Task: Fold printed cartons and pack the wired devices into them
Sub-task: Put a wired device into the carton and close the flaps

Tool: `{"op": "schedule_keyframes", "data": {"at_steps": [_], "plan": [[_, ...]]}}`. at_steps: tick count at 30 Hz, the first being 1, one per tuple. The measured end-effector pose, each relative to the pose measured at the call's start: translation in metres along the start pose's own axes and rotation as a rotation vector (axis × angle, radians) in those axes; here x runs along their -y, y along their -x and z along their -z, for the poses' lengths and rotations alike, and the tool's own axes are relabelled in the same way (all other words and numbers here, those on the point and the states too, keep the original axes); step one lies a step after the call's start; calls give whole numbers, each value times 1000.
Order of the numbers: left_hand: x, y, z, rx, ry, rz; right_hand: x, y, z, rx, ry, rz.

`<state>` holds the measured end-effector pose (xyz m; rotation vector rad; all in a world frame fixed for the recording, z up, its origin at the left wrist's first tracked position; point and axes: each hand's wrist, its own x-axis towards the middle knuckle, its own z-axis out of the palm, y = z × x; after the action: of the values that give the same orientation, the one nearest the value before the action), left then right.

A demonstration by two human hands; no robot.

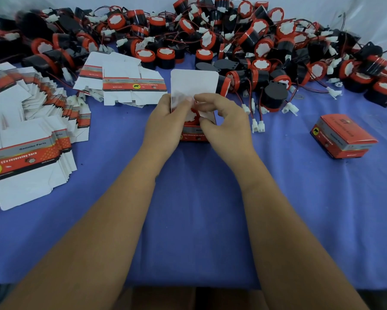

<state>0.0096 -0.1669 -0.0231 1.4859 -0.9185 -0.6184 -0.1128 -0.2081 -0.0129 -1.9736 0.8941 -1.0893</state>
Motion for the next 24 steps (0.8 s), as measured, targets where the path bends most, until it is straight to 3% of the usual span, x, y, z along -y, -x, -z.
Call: {"op": "schedule_keyframes", "data": {"at_steps": [13, 19, 22, 24], "plan": [[1, -5, 0, -9, -15, 12, 2, 0, 3, 25, -90, -44], [2, -7, 1, -15, -24, 39, 0, -4, 5, -93, -397, -163], [3, -8, 1, -18, -21, 42, -7, -7, 2, -195, -277, -238], [3, -8, 0, -14, -27, 29, -11, -8, -2, -150, -249, -296]]}}
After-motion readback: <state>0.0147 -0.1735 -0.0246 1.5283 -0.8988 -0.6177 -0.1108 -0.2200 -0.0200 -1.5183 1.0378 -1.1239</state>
